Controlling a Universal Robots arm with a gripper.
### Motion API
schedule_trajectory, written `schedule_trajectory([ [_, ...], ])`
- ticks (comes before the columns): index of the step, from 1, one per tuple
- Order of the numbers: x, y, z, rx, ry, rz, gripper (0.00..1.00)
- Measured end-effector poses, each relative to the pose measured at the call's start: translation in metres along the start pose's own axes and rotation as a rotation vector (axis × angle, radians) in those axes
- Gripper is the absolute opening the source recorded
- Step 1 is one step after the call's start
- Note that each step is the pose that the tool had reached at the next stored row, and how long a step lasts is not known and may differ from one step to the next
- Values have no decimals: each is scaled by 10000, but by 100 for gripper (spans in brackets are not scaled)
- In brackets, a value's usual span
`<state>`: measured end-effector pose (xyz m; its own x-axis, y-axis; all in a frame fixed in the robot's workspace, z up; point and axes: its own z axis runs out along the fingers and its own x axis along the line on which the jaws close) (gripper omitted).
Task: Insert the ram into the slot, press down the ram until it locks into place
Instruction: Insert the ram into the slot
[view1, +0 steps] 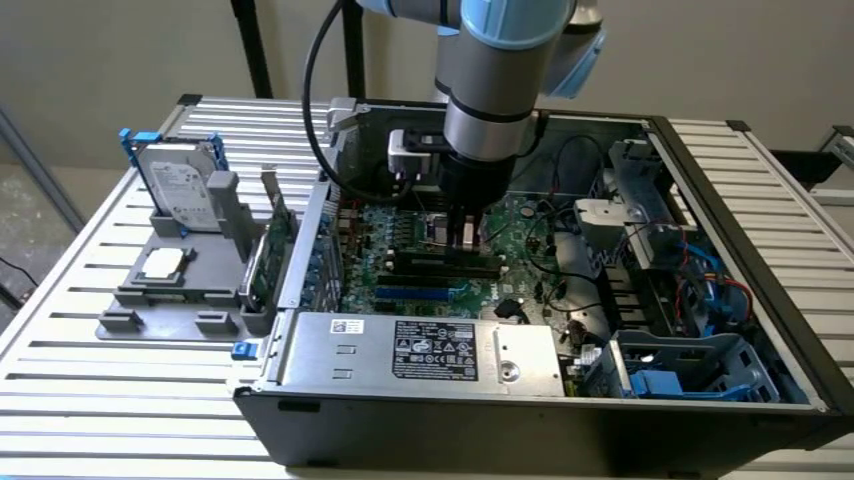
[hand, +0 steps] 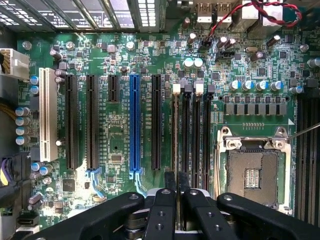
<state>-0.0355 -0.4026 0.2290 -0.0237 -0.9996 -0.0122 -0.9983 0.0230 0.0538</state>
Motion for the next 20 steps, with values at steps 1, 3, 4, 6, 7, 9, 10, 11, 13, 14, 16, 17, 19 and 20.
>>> schedule_trajectory([
  [1, -1, 0, 4, 0, 0, 0, 13],
  [3, -2, -1, 13, 0, 1, 0, 13],
  [4, -3, -1, 17, 0, 1, 0, 13],
  [6, -4, -1, 25, 0, 1, 0, 13],
  [7, -5, -1, 31, -1, 1, 0, 13],
  [9, -6, -2, 44, 0, 0, 0, 13],
  [10, -6, -2, 51, 0, 1, 0, 13],
  [11, -7, -3, 60, 0, 0, 0, 13],
  [13, -8, -4, 75, 0, 0, 1, 13],
  [14, -8, -4, 81, 0, -2, 0, 13],
  [16, -7, -4, 82, -1, 1, 0, 15],
  [17, -7, -4, 78, -2, 3, 0, 15],
  [19, -8, -2, 41, 0, -3, 1, 21],
  [20, -8, 0, 9, 0, -3, 1, 21],
])
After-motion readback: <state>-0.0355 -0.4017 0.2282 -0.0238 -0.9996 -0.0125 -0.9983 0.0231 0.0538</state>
